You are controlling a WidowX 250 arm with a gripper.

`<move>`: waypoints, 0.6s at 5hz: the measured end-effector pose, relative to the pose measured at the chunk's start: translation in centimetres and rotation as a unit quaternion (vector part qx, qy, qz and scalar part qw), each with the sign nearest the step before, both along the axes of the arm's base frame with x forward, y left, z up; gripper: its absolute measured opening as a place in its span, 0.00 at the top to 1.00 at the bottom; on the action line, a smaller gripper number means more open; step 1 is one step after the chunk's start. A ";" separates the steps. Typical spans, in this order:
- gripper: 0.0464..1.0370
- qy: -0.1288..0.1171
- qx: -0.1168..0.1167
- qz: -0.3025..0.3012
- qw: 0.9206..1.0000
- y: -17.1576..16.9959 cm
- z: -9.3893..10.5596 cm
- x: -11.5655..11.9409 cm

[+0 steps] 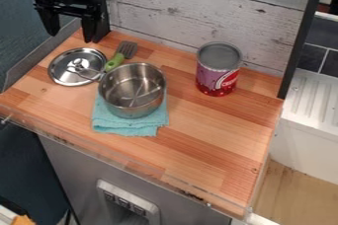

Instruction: Move the green spatula to the left side of its length

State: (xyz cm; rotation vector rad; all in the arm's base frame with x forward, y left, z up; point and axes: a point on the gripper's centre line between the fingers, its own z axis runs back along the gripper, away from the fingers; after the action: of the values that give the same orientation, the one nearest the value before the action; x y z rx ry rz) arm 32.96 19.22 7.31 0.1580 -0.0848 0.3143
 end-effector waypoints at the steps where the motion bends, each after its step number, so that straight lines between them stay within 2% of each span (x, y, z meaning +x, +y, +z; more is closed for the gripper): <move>1: 0.04 0.016 -0.009 0.002 1.000 -0.2 -1.4 -0.1; 2: 0.04 0.038 -0.014 -0.014 0.999 -1.8 -3.7 0.9; 3: 0.04 0.034 -0.015 -0.029 0.999 -3.3 -4.5 2.3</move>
State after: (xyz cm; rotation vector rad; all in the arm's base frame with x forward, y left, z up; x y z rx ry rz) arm 35.27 15.89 2.84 0.1359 -0.0170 0.2525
